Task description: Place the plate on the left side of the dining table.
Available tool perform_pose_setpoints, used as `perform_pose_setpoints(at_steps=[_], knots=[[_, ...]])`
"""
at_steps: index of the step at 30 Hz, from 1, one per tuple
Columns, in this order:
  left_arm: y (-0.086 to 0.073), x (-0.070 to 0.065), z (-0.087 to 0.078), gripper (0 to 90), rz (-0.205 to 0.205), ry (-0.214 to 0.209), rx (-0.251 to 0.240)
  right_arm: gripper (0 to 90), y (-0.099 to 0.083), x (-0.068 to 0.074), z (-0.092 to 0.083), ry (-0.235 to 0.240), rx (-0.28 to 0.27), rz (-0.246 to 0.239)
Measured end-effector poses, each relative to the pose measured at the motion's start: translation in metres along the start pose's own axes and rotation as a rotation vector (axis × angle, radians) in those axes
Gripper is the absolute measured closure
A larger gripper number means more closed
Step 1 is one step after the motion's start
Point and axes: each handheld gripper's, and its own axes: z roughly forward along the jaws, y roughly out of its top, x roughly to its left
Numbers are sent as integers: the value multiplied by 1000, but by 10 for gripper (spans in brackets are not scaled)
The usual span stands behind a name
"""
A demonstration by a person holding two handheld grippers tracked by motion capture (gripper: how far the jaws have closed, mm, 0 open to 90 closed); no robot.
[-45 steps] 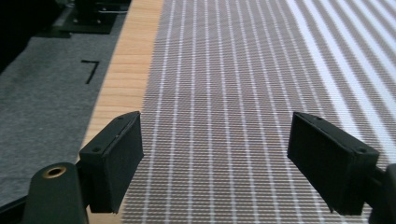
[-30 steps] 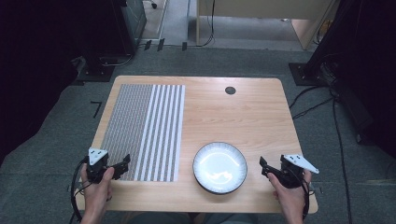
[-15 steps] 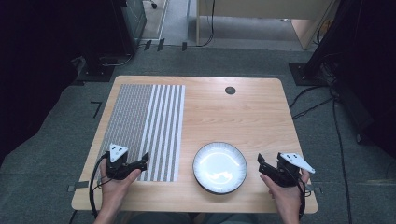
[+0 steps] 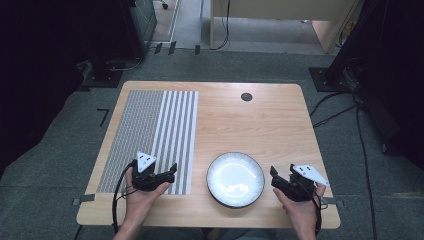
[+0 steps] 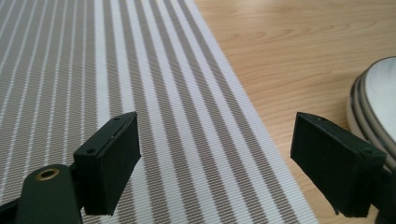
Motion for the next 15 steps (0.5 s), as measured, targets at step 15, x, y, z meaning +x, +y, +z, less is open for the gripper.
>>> perform_pose_setpoints(at_steps=[15], knots=[[5, -34, 12, 158, 30, -70, 8, 293, -2, 6, 1, 18, 10, -1]])
